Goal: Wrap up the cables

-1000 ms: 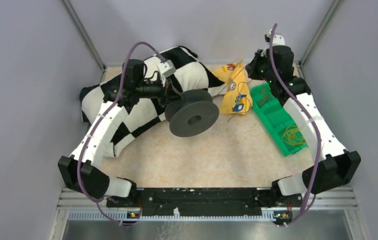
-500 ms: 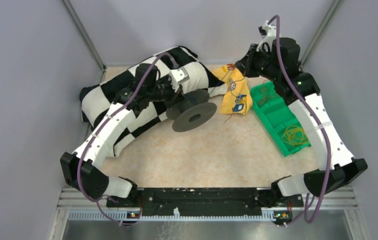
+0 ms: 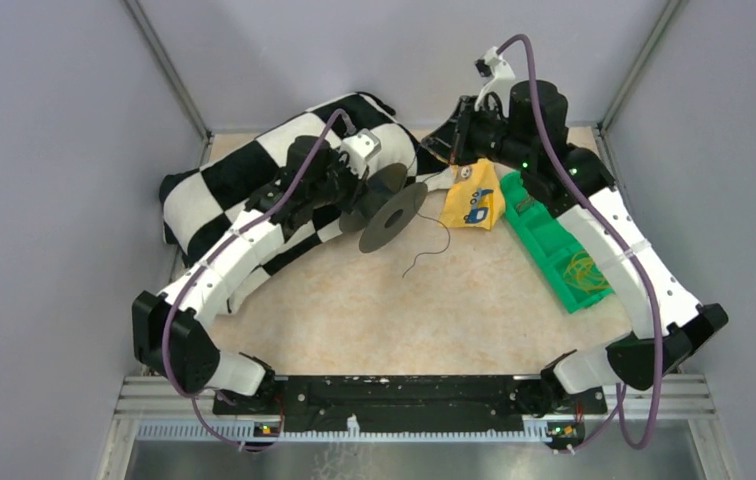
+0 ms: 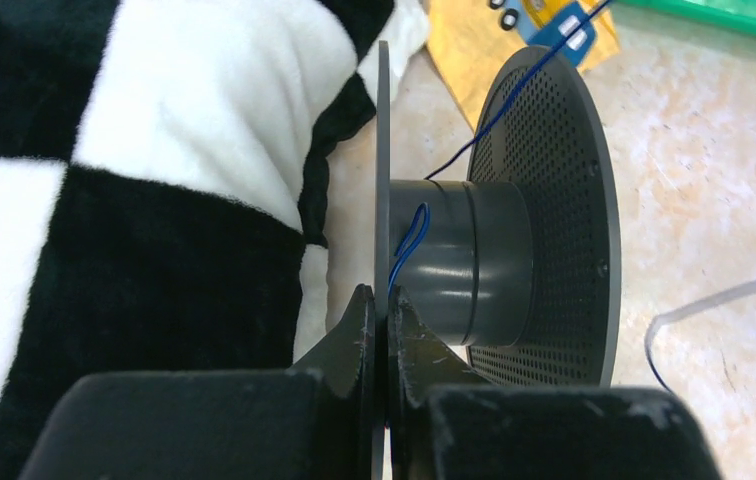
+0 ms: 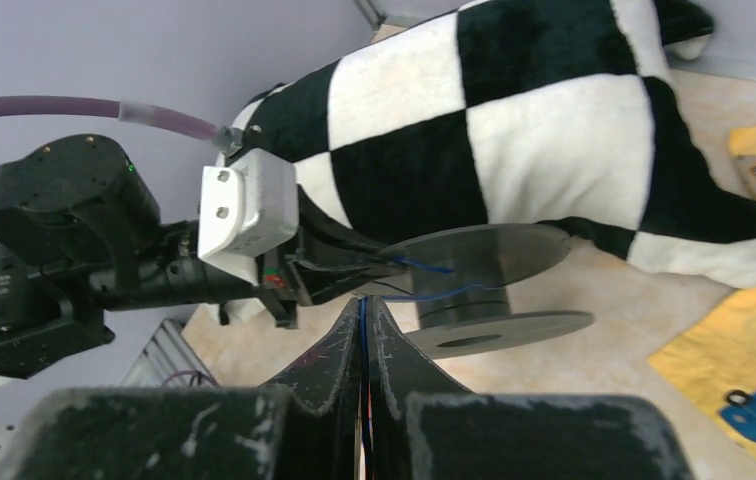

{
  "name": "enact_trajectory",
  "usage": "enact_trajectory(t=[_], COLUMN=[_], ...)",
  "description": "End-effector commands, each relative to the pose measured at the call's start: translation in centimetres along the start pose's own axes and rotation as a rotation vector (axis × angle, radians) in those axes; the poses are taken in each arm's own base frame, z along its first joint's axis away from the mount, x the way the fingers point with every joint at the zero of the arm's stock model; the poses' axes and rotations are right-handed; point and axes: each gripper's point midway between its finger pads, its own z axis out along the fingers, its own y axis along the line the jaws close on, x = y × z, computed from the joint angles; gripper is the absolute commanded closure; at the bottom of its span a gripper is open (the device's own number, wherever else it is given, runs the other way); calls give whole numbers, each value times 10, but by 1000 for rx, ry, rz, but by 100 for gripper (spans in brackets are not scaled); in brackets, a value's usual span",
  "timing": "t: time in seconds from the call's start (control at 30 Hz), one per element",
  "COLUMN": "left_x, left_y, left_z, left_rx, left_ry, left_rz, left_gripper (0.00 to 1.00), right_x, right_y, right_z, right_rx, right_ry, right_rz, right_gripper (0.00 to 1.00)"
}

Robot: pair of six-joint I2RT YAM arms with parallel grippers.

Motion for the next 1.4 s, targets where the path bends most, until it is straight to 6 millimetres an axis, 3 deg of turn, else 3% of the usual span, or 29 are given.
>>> enact_trajectory(t=[0.0, 0.13, 0.27, 0.5, 0.63, 0.77, 1.07, 1.23, 1.37], left_x=[-18, -21, -21, -8, 11, 24, 43, 46, 32], left_y=[22, 37, 42, 40, 38, 36, 33, 27, 24], left_z=[11, 11, 15, 30, 44, 55, 80, 87, 84], left_rx=[-203, -383, -447, -483, -543, -593, -639, -620, -553], left_ry=[-87, -124, -170, -223, -169, -123, -8, 11, -14], left_rz=[-121, -242, -423, -615, -660, -726, -859, -928, -1009], left_gripper=[100, 100, 100, 100, 100, 100, 100, 100, 100], right_x=[-10, 6, 32, 111, 142, 152, 158, 184, 206], right_y=[33, 36, 34, -4, -13, -6, 49, 37, 20], right_z=[7, 18, 30, 54, 59, 59, 35, 31, 31], right_rx=[-142, -163, -175, -97, -89, -111, -240, -195, -136], right_ry=[-74, -47, 3, 128, 174, 195, 234, 280, 309], right_rz=[82, 130, 194, 294, 346, 347, 297, 303, 299], right_gripper=[100, 100, 100, 100, 100, 100, 100, 100, 100])
